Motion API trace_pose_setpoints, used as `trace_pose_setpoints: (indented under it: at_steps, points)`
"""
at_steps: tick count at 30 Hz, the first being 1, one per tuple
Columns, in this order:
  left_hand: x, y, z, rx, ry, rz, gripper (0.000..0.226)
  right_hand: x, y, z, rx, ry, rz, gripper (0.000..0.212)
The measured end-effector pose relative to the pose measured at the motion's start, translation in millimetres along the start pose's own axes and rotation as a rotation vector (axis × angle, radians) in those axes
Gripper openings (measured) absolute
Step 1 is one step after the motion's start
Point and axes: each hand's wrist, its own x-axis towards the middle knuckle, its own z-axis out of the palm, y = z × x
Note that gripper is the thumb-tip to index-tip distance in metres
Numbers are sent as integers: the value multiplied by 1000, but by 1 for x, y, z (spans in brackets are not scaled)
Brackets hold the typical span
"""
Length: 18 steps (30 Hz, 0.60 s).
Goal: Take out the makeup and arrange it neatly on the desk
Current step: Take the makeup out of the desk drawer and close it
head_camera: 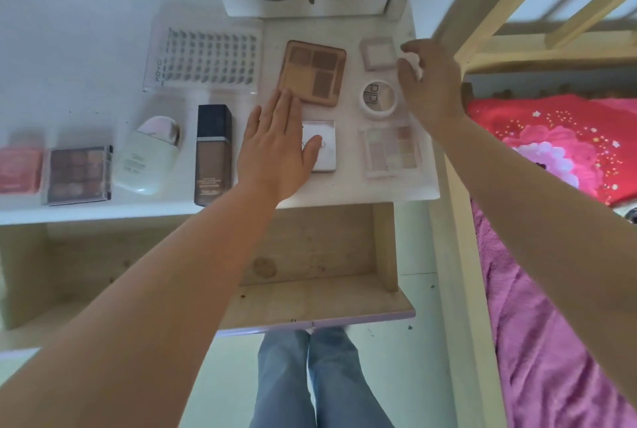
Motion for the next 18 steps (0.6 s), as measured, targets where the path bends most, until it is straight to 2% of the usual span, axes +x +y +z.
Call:
trace_pose_setpoints:
  at_steps: [4, 8, 11, 14, 16, 18]
  points:
    - [-3, -1, -1, -88, 83, 42, 59, -66, -3, -4, -2, 157, -220, 25]
    - [-23, 0, -3, -237, 311, 85, 57, -141, -12, -4, 55, 107, -438, 22]
    - [-75, -7, 31, -144, 412, 336, 51, -200, -5, 2, 53, -140, -528, 34]
    - [-145, -38, 78, -33, 205, 555, 59, -249, 8, 15, -112, -396, -565, 53]
    - [-183, -67, 106, 36, 107, 562, 63, -264, 8, 22, -315, -539, -533, 59]
    - [-208, -86, 124, 73, 88, 468, 52, -265, 2, 27, -518, -706, -414, 58]
